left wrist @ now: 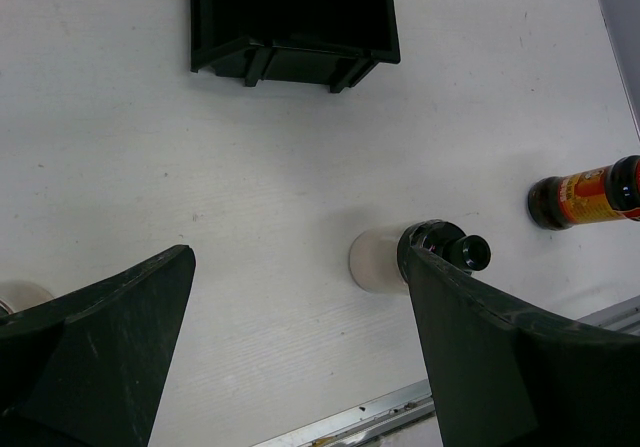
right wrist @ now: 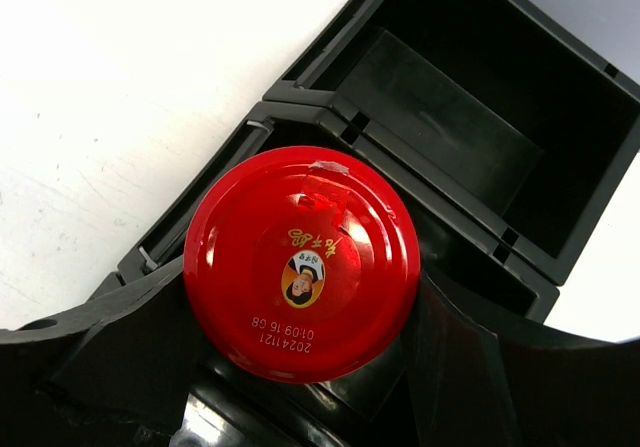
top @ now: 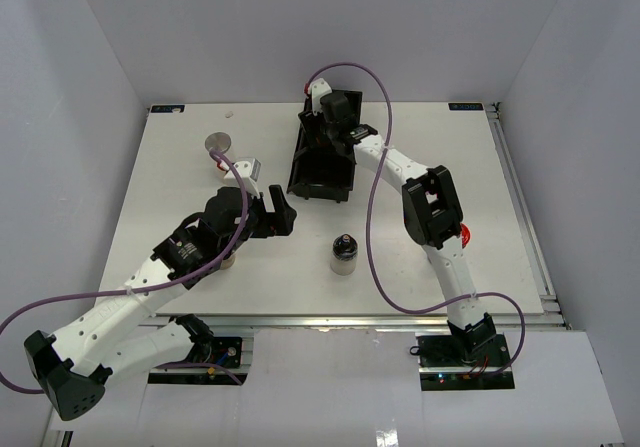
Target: Organize the condiment bottles
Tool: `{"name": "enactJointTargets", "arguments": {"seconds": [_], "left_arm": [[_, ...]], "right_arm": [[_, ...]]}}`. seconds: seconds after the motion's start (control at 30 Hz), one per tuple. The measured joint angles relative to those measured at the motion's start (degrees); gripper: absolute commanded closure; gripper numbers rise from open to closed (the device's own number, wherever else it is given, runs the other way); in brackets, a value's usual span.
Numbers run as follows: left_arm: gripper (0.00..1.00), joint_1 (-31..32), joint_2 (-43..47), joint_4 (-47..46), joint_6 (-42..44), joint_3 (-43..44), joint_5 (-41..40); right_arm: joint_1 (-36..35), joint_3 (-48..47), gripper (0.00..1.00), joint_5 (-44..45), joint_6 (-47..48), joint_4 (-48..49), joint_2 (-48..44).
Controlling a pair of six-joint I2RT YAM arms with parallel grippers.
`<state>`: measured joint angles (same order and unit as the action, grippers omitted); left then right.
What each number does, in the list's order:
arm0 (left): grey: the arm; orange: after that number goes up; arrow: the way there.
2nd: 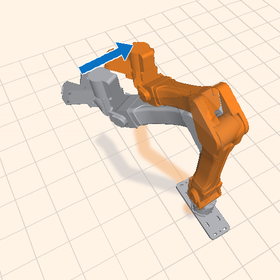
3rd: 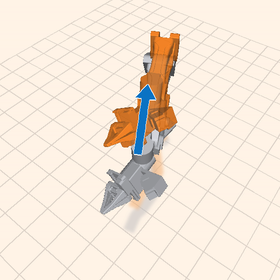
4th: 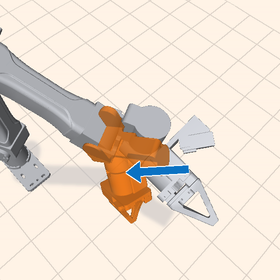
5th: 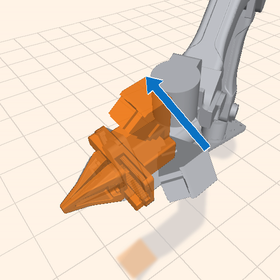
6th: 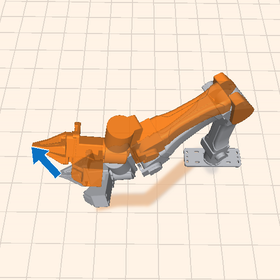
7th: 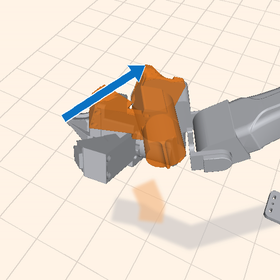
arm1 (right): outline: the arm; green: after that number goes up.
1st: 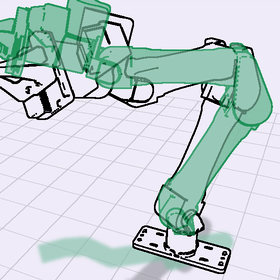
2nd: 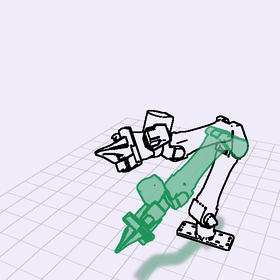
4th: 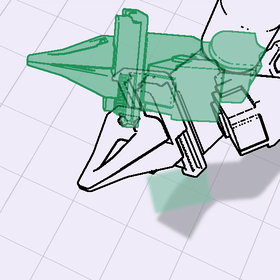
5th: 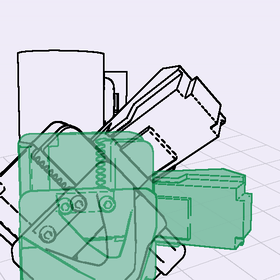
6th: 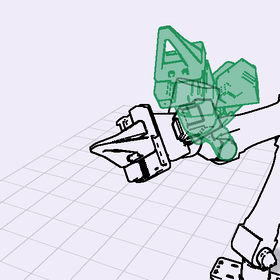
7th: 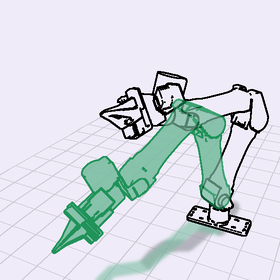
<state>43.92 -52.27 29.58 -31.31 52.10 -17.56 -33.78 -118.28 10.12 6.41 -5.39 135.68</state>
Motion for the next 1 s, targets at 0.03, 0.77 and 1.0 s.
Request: {"name": "enactJointTargets", "arguments": {"seconds": [0.03,0.77,1.0], "left_arm": [[0.02,0.0,0.0,0.0,0.0,0.0,0.0],[0.02,0.0,-0.02,0.21,-0.06,0.02,0.02],[0.02,0.0,-0.07,0.42,-0.24,0.02,0.08]], "right_arm": [[0.0,0.0,0.6,0.16,-0.04,0.16,0.11],[0.0,0.0,0.17,2.16,0.21,1.15,0.21],[0.0,0.0,0.06,2.98,1.51,4.25,-0.35]]}}
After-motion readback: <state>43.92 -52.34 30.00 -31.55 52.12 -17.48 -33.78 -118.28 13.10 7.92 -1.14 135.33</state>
